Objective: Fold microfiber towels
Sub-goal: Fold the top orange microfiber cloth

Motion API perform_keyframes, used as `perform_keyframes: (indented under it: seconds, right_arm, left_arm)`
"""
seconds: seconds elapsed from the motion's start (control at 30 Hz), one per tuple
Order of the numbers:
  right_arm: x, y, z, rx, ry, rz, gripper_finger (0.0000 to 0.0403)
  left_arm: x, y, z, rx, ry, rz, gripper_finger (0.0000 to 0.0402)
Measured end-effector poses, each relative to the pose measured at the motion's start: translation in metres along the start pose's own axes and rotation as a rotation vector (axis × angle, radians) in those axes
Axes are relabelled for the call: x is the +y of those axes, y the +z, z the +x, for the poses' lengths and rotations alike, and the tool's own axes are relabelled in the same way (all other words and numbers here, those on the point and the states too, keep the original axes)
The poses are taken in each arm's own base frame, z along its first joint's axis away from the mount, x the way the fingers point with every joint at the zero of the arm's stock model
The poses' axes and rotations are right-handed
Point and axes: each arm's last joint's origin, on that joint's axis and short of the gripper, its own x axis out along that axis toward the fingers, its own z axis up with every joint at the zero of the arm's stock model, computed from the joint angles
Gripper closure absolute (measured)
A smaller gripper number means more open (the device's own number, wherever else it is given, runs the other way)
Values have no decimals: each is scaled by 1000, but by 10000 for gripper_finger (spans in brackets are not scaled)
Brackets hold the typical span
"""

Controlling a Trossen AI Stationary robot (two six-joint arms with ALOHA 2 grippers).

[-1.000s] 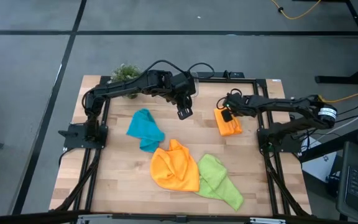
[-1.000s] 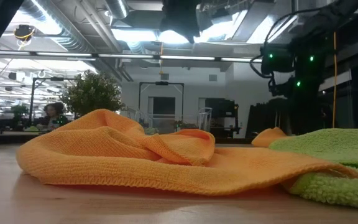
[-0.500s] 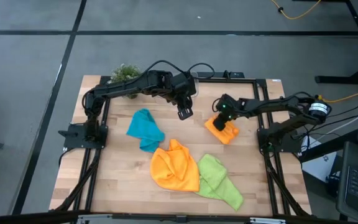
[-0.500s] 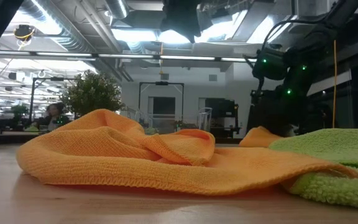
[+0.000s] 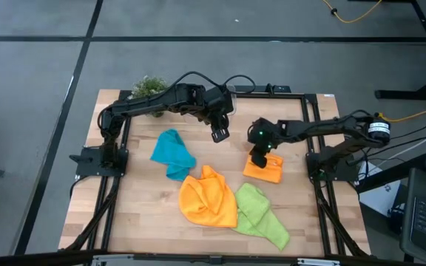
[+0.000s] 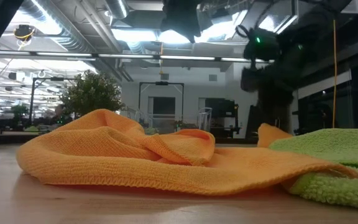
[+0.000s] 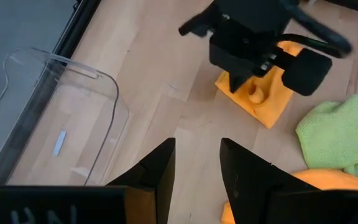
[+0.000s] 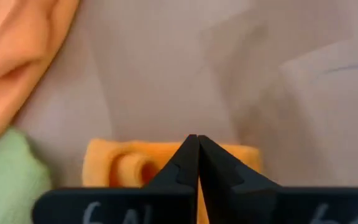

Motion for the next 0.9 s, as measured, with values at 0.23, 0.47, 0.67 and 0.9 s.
perform_keyframes:
  seconds: [0.23,0.47,0.67,0.9]
  right_arm:
    - [14,19,-62,118,-164,136,392]
    - [31,-23,-154,152,-121,274,383]
    - [35,-78,-172,48,-17,452,382]
    - [32,-106,-133,36,77,349,382]
  left_arm:
    - [-9,-1,3,16,-71,75,283]
    - [-15,-1,3,17,-172,90,283]
    - [-40,5,66,-29,-401,101,283]
    - [-52,-8,132,72,-418,105,283]
